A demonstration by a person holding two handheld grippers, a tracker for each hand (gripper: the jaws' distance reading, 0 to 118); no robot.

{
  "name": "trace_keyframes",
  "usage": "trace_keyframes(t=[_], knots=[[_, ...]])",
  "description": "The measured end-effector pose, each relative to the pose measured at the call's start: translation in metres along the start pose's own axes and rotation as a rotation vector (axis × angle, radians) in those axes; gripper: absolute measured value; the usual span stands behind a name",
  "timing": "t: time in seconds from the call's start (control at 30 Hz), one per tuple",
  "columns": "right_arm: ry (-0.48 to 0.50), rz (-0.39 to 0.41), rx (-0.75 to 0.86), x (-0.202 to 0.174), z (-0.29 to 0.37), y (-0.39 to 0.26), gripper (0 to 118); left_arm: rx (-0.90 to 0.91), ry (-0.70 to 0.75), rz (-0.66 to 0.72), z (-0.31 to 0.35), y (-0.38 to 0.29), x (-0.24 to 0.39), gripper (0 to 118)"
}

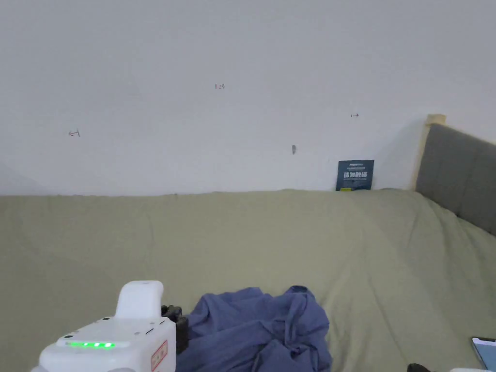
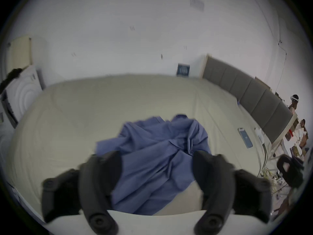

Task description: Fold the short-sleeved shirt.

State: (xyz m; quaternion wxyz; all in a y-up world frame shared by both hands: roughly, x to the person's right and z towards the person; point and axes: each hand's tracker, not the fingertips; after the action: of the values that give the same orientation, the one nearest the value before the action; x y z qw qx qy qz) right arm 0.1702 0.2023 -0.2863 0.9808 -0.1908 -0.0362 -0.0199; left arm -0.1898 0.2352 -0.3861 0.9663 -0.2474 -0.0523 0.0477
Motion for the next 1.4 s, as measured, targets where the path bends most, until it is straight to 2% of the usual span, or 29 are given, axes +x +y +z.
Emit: trace_keyframes(t=[0.07,0.2,0.37,0.67,1.03,1.17,1.33,1.37,1.4], knots=[[0.005,0.007,0.011,-0.002,0.007,0.001,0,0.024,-0.003,0.021,0.029,-0.008,-0.019,0],[0.018,0.015,0.036,-0.007,0.024,-0.001,0,0.094,0.104,0.007,0.082,-0.025,-0.044,0],[0.031,0.018,0.043,-0.013,0.037,-0.005,0,0.147,0.153,0.046,0.122,-0.037,-0.066,0],[0.02,0.023,0.069,-0.015,0.041,-0.001,0,0.159,0.212,0.052,0.132,-0.045,-0.083,0],[0.031,0.029,0.046,-0.021,0.02,0.002,0,0.062,0.195,0.061,0.076,-0.049,-0.096,0],[0.039,0.021,0.021,-0.026,0.003,0.003,0,-0.029,0.18,0.048,0.024,-0.044,-0.102,0],[0.046,0.02,-0.017,-0.034,-0.023,0.001,0,-0.17,0.127,0.097,-0.065,-0.037,-0.116,1],[0.042,0.026,-0.026,-0.036,-0.029,0.0,0,-0.209,0.129,0.087,-0.085,-0.036,-0.118,14],[0.042,0.026,-0.034,-0.037,-0.036,0.001,0,-0.252,0.143,0.083,-0.106,-0.036,-0.118,63]])
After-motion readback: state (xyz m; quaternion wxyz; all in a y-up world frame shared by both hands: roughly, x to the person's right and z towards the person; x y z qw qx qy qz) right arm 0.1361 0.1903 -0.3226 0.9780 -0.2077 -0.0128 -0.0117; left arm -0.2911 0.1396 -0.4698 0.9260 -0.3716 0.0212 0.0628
